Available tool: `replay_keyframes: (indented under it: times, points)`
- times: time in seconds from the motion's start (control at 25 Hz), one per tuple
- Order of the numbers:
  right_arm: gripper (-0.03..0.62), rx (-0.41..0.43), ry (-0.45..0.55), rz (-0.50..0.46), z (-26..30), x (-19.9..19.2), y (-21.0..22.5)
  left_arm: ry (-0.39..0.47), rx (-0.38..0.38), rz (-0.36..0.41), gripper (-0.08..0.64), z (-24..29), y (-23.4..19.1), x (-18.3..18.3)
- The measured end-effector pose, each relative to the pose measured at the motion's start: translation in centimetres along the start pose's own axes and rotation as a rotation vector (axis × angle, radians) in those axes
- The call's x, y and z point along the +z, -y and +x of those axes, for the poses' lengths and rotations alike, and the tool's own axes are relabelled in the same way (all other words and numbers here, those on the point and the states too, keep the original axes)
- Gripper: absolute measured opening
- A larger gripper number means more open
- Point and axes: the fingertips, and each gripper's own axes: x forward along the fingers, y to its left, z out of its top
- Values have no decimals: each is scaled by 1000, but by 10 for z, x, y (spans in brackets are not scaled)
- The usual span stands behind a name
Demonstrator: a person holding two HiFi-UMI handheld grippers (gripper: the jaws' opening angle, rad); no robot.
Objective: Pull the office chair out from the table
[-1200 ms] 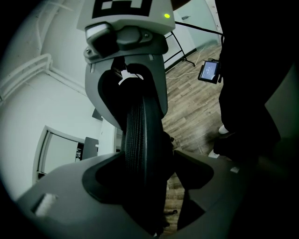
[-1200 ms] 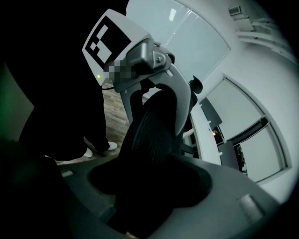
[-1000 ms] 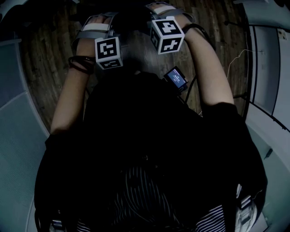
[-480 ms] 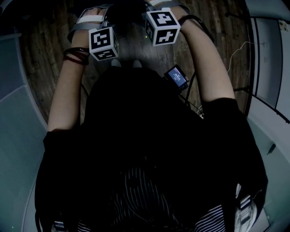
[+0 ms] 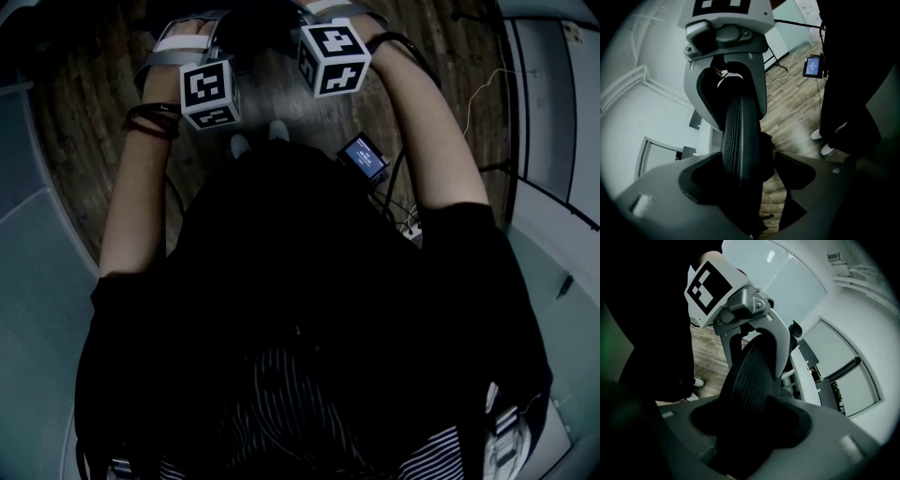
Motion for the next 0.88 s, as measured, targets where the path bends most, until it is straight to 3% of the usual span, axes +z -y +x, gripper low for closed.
replay_keyframes:
  times: [0.12, 0.2, 0.28, 0.32, 0.36, 0.4, 0.44, 0.48, 0.6, 0.68, 0.76, 0.88]
  points:
    - [258, 21, -32, 29, -5, -1, -1, 73, -69, -51, 388, -10, 0, 7]
    - [258, 29, 2, 103, -21, 7, 2, 118, -94, -95, 386, -26, -6, 12]
    - [258, 1, 107, 213, -48, 20, 12, 168, -82, -124, 261, -51, -16, 20]
    - [253, -38, 171, 271, -66, 28, 20, 189, -52, -125, 123, -64, -22, 23]
    - [206, -94, 232, 333, -83, 35, 31, 209, -7, -135, 115, -76, -29, 26]
    - [44, -154, 289, 401, -99, 41, 42, 242, 45, -179, 69, -89, -37, 27]
    - [2, -205, 339, 466, -112, 47, 52, 300, 95, -271, 8, -102, -46, 27]
    - [2, -245, 381, 521, -121, 54, 59, 381, 135, -409, 8, -117, -57, 25]
    - [0, -350, 433, 601, -135, 69, 74, 651, 208, -934, 8, -163, -99, 3]
    - [0, -399, 427, 633, -142, 62, 84, 759, 217, -1195, 6, -176, -129, -11]
    - [0, -401, 414, 671, -147, 50, 92, 776, 206, -1273, 6, -175, -152, -14]
    - [0, -385, 392, 696, -147, 40, 97, 749, 178, -1214, 6, -168, -164, -7]
